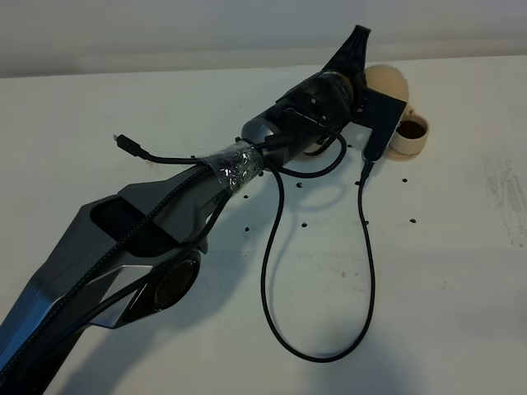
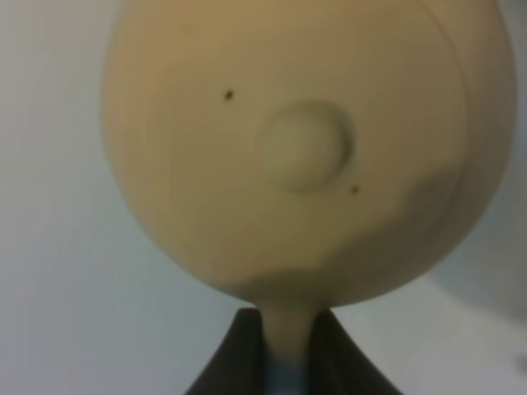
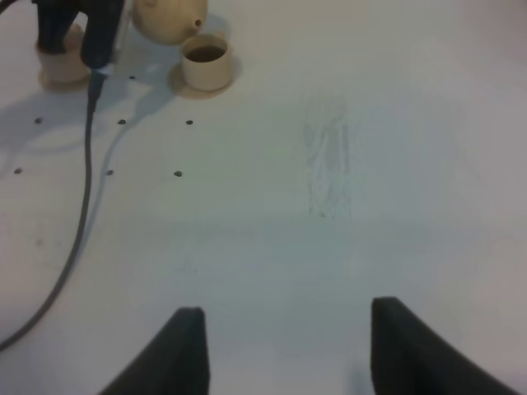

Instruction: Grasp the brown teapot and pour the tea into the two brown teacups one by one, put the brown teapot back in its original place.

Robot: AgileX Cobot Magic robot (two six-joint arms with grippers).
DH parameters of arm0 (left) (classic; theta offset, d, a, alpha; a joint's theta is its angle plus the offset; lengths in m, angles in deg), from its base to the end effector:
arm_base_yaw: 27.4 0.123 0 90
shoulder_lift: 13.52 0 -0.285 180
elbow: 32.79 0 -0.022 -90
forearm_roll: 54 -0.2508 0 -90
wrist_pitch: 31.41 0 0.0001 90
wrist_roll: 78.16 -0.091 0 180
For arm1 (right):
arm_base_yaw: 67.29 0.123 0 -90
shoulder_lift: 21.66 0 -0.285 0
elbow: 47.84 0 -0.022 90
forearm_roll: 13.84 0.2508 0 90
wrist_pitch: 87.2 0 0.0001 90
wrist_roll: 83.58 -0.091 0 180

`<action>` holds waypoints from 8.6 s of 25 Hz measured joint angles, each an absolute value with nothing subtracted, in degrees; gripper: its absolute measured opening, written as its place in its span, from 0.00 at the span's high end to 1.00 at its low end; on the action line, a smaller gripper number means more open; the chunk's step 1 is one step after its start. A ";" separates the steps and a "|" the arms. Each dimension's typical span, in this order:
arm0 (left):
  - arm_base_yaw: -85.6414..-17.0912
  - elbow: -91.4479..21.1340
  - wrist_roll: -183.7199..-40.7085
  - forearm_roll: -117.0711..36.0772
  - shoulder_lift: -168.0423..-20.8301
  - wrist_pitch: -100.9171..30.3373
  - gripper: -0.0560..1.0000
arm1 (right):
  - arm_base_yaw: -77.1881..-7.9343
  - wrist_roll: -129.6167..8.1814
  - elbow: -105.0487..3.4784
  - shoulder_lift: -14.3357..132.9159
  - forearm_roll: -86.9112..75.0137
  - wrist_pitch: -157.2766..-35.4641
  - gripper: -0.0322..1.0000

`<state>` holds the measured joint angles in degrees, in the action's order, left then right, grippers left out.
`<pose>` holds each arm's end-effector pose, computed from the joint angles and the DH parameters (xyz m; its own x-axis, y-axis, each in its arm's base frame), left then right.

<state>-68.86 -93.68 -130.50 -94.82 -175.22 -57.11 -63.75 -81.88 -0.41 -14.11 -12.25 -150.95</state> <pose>0.4637 -0.3752 0.1423 0.4541 0.8785 0.1488 0.3821 -0.3428 0.8582 -0.0102 0.0016 0.2786 -0.4781 -0.0470 -0.8770 -0.0918 0.9958 -0.0033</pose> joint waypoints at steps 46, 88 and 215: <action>-72.69 -93.68 -90.48 -61.59 -167.36 -99.74 0.87 | -63.75 -81.88 -0.41 -14.11 -12.25 -150.95 0.55; -56.12 -67.94 -100.52 -69.59 -145.57 -99.50 0.87 | -63.75 -81.88 -0.41 -14.11 -12.25 -150.95 0.55; -62.19 -67.74 -140.71 -116.27 -157.65 -57.30 0.87 | -63.75 -81.88 -0.41 -14.11 -12.20 -150.95 0.55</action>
